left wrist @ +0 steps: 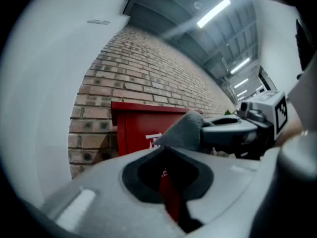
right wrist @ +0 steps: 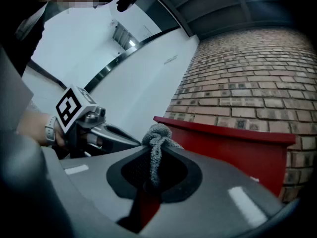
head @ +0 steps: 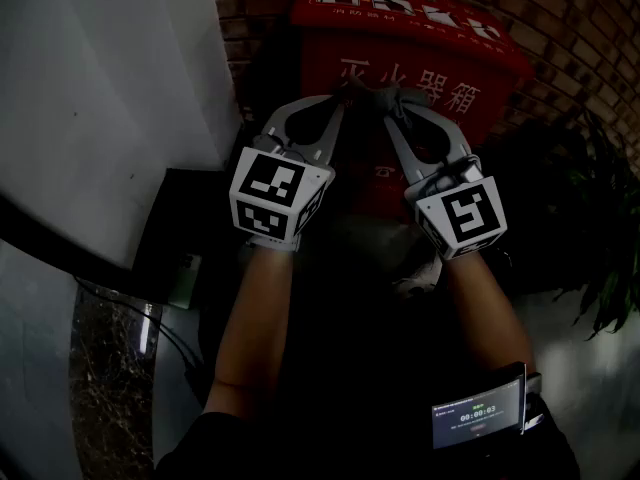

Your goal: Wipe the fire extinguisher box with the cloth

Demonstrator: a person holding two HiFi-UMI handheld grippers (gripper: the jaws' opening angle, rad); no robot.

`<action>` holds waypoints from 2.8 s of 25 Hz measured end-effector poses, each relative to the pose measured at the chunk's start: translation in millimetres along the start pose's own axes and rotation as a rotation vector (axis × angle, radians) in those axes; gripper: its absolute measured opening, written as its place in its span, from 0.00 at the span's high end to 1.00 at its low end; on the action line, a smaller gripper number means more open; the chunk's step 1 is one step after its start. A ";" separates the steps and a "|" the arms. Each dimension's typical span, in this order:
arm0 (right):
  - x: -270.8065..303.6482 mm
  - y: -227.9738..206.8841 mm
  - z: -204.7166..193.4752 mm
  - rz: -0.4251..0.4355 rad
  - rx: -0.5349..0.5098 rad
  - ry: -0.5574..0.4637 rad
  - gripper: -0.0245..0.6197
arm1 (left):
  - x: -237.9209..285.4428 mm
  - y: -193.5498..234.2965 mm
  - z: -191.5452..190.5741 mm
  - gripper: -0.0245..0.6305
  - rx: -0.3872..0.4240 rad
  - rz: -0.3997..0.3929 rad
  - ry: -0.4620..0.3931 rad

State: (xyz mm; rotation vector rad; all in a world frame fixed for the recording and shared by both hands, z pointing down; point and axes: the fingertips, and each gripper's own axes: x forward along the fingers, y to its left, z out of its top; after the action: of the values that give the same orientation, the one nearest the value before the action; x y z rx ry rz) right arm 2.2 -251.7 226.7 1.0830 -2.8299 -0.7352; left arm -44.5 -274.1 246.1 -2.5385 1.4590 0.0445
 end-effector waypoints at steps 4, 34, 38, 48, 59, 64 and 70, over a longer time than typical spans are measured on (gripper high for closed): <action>30.6 0.4 16.5 0.003 -0.052 -0.005 0.91 | -11.7 20.5 -8.4 0.96 0.035 0.051 -0.014; 17.1 -107.0 -10.8 -0.351 -0.040 0.078 0.91 | -4.3 -32.6 -51.8 0.96 -0.121 -0.091 -0.015; -20.1 -144.7 -22.2 -0.427 -0.030 0.096 0.91 | 1.4 -47.0 -61.2 0.96 -0.098 -0.109 0.012; -81.2 -202.6 -42.8 -0.552 0.033 0.123 0.91 | 5.4 -57.6 -72.7 0.96 -0.081 -0.123 0.047; -20.5 -90.9 -11.4 -0.356 0.000 0.031 0.91 | -8.6 -19.6 -63.5 0.96 -0.096 -0.042 0.018; 43.4 -24.3 -13.2 -0.225 -0.047 0.054 0.91 | -23.8 12.3 -53.6 0.96 -0.088 0.038 -0.018; 101.8 15.0 -9.2 -0.174 -0.085 0.059 0.91 | -40.1 43.8 -51.9 0.96 -0.111 0.108 -0.029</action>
State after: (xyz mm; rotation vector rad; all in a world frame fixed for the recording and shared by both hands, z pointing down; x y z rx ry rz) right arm -82.7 -310.6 226.9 1.3257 -2.6541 -0.8121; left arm -106.6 -271.6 294.7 -2.5310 1.6235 0.1830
